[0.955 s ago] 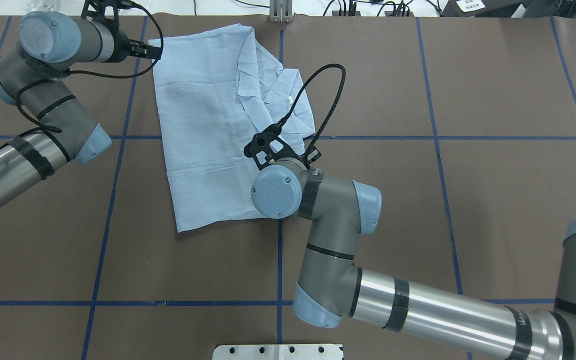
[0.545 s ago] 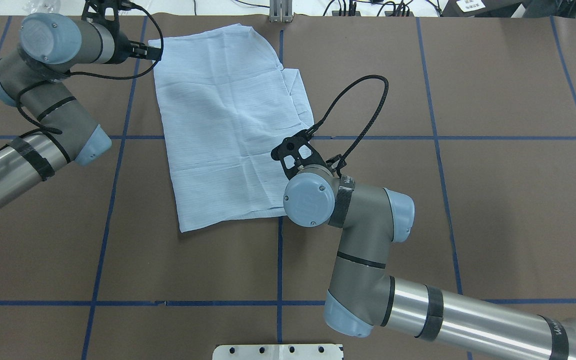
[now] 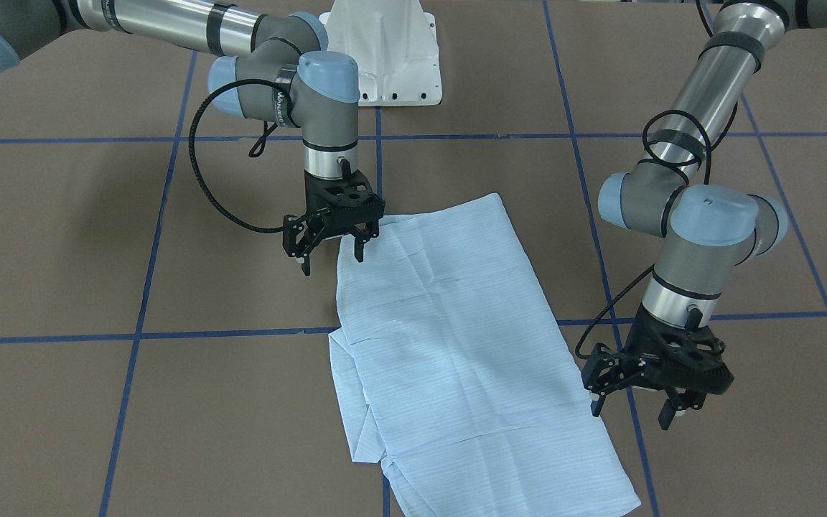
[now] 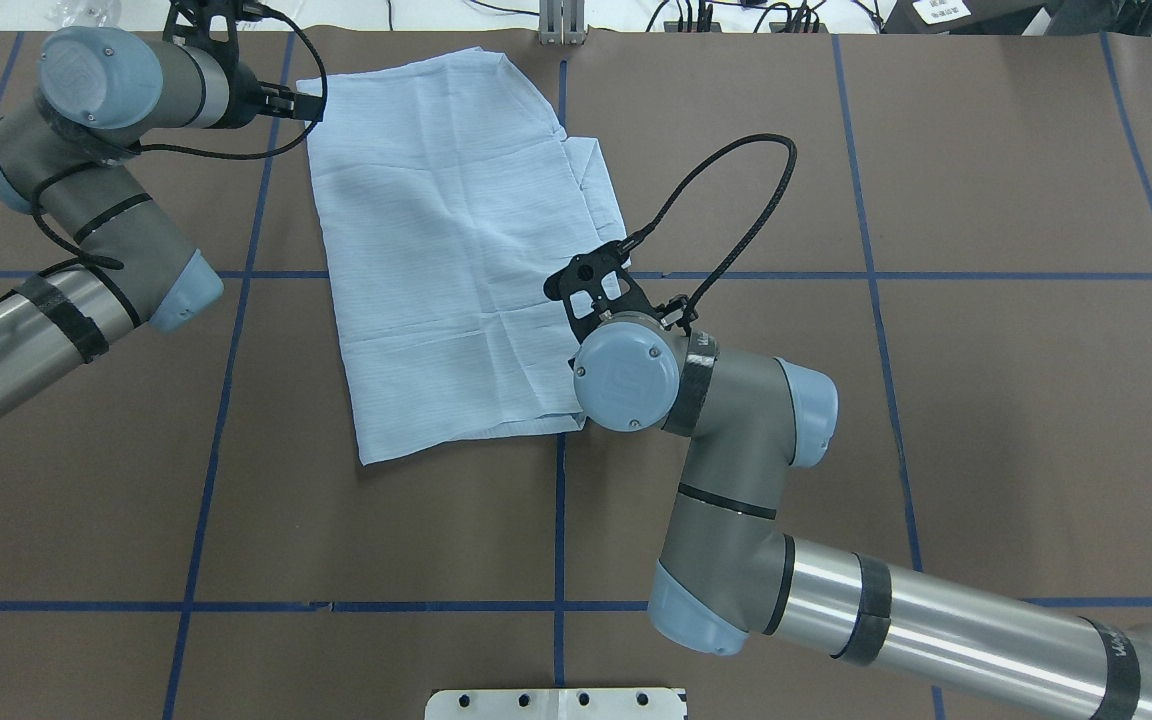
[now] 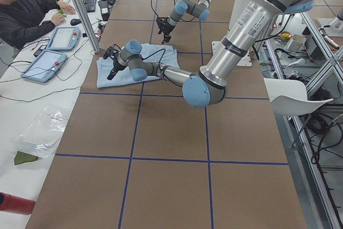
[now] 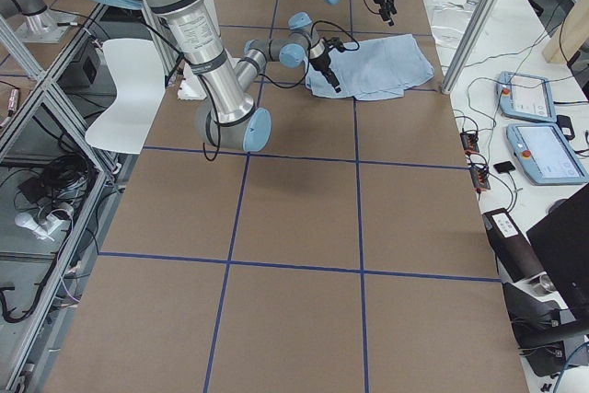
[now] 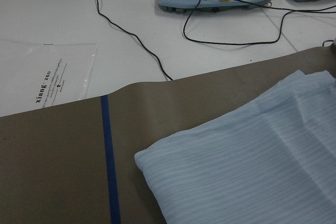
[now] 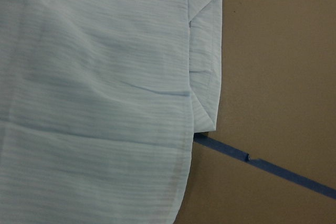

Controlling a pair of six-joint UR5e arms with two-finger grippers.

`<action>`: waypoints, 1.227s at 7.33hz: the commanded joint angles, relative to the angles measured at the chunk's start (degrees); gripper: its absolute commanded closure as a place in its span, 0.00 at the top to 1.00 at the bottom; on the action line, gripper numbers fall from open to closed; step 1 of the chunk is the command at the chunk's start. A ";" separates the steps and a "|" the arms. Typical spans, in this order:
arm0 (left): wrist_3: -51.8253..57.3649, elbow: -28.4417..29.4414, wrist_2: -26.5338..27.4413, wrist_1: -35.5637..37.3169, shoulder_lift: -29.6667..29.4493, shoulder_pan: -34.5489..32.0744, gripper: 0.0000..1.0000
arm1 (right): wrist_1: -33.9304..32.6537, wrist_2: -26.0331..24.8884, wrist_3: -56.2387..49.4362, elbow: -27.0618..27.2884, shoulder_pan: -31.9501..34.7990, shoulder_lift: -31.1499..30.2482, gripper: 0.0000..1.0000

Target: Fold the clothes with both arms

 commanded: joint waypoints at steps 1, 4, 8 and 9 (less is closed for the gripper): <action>-1.03 -6.65 -3.20 0.78 3.84 0.00 1.00 | 1.04 6.11 13.51 3.54 0.77 -1.74 0.99; -10.93 -21.16 -10.06 0.78 12.55 1.14 1.00 | 1.04 7.30 51.93 7.68 -0.53 -3.08 0.97; -13.26 -26.12 -9.89 0.78 15.82 3.43 1.00 | -5.98 2.29 69.10 6.46 -6.68 -1.94 0.95; -13.17 -26.12 -9.72 0.78 15.82 3.43 1.00 | -6.17 1.50 71.64 6.02 -7.30 -1.85 0.88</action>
